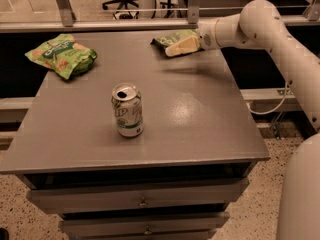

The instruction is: Move green jalapeno chip bag near green rice chip bag

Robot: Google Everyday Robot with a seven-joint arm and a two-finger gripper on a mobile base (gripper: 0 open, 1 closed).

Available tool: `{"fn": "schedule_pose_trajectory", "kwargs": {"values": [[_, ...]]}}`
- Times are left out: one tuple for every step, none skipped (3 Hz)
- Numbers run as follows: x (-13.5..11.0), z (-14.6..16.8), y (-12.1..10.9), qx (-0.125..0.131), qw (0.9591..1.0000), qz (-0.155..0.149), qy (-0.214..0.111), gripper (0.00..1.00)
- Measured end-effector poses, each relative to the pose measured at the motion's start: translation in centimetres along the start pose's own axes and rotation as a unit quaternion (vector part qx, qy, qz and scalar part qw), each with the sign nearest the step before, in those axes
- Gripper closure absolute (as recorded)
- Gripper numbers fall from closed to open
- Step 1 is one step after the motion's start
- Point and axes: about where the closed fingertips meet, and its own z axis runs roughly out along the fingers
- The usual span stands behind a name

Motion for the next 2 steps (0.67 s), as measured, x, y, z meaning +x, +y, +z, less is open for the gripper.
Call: {"fn": "schedule_pose_trajectory", "kwargs": {"values": [[-0.7,2.2,0.7,0.005,0.9997,0.012,-0.022,0.00],[0.1,3.6,1.4,0.012,0.9999,-0.001,-0.009,0.00]]}}
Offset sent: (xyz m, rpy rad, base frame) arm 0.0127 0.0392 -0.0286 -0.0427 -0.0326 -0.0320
